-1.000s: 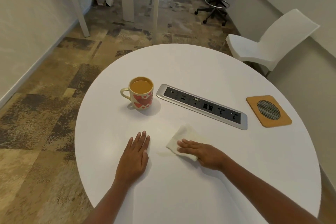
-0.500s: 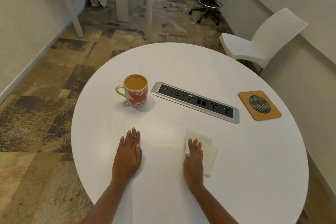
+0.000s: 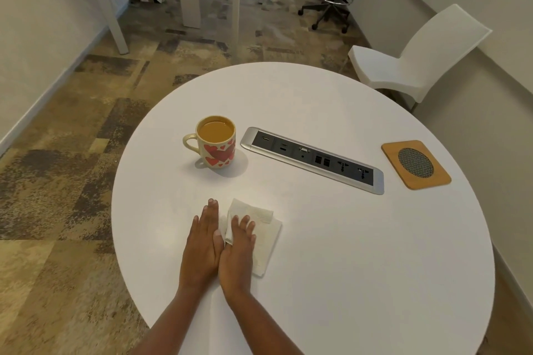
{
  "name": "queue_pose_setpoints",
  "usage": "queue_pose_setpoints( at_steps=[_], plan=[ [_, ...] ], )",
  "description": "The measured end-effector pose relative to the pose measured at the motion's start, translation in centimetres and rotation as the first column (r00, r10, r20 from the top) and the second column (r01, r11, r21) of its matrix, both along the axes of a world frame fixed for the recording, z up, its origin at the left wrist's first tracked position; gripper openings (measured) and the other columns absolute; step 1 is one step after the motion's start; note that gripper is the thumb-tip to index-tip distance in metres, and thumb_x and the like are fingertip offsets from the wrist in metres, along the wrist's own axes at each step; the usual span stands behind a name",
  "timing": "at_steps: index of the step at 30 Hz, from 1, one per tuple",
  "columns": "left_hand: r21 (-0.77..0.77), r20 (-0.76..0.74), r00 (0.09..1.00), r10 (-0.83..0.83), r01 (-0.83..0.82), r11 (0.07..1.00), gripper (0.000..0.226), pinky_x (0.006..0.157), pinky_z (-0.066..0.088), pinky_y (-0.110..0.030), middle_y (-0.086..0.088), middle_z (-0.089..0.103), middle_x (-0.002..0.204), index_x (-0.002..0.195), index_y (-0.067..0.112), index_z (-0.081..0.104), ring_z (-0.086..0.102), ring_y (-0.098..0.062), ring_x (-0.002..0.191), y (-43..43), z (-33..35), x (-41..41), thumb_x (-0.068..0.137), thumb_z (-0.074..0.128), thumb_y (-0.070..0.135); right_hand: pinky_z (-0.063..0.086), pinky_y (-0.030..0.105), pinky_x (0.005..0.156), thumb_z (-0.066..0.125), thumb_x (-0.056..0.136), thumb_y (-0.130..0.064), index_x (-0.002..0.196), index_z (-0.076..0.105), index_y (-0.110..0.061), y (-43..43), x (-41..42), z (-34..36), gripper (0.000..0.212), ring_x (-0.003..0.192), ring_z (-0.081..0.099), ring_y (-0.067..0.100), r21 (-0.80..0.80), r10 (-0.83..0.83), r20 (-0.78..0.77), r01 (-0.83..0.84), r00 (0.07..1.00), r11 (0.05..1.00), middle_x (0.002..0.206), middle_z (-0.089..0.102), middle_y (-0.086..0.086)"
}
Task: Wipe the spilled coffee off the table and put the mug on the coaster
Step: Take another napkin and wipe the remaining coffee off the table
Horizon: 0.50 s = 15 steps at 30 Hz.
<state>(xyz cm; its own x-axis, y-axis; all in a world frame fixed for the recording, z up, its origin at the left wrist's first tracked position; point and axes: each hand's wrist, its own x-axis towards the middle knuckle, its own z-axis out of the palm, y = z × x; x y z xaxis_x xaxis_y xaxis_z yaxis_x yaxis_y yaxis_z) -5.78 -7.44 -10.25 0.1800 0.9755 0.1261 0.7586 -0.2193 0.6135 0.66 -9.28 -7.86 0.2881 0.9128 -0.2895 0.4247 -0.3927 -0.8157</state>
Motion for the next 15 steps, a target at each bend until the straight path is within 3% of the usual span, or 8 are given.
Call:
queue_pose_setpoints(
  at_steps=[5,7,10,12,15],
  plan=[
    [-0.007,0.056,0.997,0.061,-0.061,0.998,0.052,0.116,0.007,-0.032,0.0,0.011,0.148,0.139,0.011,0.008,0.013,-0.016,0.14,0.1,0.2,0.2,0.089,0.02,0.018,-0.002,0.024,0.117,0.034,0.099,-0.017,0.145,0.025,-0.02,0.3,0.3,0.3,0.047,0.147,0.003,0.01,-0.038,-0.022,-0.095,0.018,0.995,0.999,0.158,0.013,-0.001],
    [-0.001,0.043,0.997,0.069,-0.069,0.998,0.053,0.116,0.006,-0.031,-0.002,0.012,0.15,0.14,0.008,0.01,0.014,-0.018,0.141,0.3,0.0,0.0,0.089,0.019,0.019,0.016,0.024,0.116,0.038,0.098,-0.018,0.142,0.034,-0.021,0.8,0.0,1.3,0.044,0.142,0.026,0.013,-0.081,-0.036,-0.296,0.013,0.955,0.997,0.152,0.033,-0.002],
    [-0.018,0.122,0.968,0.217,-0.216,0.976,0.055,0.117,0.006,-0.029,-0.009,0.02,0.153,0.142,0.006,0.017,0.014,-0.01,0.138,0.5,-0.1,-0.2,0.089,0.019,0.021,0.041,0.024,0.099,0.035,0.099,-0.023,0.124,0.052,-0.014,2.5,-0.6,2.7,0.031,0.117,0.055,0.02,-0.167,-0.096,-0.496,0.013,0.863,0.986,0.131,0.058,0.007],
    [-0.036,0.226,0.927,0.298,-0.298,0.954,0.055,0.116,0.006,-0.028,-0.01,0.024,0.152,0.142,0.007,0.02,0.015,-0.007,0.136,0.4,0.0,-0.2,0.089,0.017,0.02,0.045,0.032,0.099,0.034,0.1,-0.024,0.118,0.054,-0.007,3.7,-0.3,3.5,0.032,0.113,0.058,0.027,-0.222,-0.218,-0.637,0.095,0.739,0.97,0.125,0.06,0.015],
    [-0.038,0.283,0.903,0.324,-0.327,0.944,0.054,0.116,0.007,-0.029,-0.009,0.027,0.151,0.142,0.009,0.022,0.018,-0.007,0.136,0.3,0.0,-0.2,0.09,0.015,0.02,0.045,0.044,0.096,0.035,0.099,-0.023,0.112,0.057,-0.002,4.8,1.6,4.6,0.033,0.1,0.061,0.033,-0.327,-0.391,-0.839,0.225,0.378,0.918,0.121,0.059,0.021]
  ],
)
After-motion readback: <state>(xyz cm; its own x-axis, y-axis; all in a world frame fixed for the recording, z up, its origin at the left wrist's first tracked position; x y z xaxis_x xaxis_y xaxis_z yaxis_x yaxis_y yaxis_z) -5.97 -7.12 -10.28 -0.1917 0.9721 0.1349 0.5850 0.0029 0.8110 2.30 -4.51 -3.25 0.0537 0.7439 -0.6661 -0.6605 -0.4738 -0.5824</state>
